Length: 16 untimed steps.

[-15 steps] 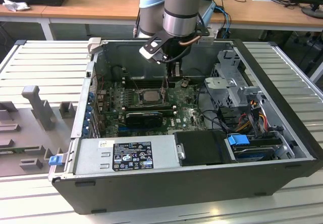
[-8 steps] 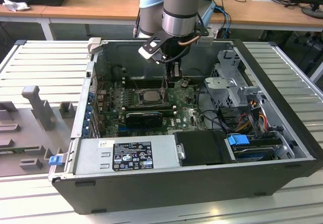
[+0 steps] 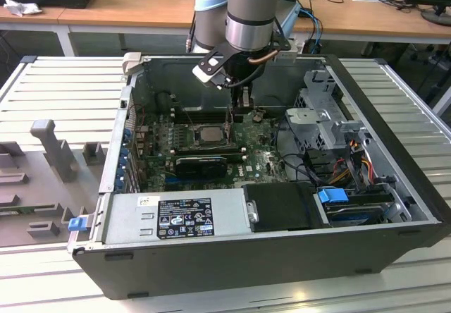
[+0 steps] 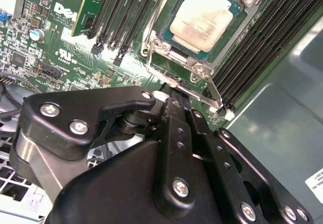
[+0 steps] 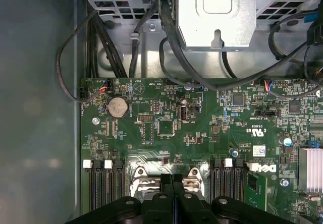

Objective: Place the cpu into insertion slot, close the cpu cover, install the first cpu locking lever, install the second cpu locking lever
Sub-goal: 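Close the cpu cover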

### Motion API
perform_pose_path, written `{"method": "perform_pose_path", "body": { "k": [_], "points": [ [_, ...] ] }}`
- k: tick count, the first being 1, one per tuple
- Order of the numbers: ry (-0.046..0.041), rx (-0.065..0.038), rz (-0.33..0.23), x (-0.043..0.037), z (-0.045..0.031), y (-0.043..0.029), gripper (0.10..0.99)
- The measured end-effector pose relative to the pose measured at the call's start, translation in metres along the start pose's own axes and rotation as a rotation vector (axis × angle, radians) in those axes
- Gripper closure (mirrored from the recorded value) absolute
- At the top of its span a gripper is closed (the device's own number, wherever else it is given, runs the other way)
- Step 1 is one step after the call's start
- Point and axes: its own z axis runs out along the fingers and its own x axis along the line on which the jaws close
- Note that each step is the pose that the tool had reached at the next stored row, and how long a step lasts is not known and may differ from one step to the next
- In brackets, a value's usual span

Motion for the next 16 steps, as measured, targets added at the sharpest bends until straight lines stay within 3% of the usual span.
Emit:
{"method": "perform_pose_path", "body": {
  "k": [16],
  "points": [
    [0.0, 0.0, 0.0, -0.0001, 0.0002, -0.0107, 0.98]
  ]
}}
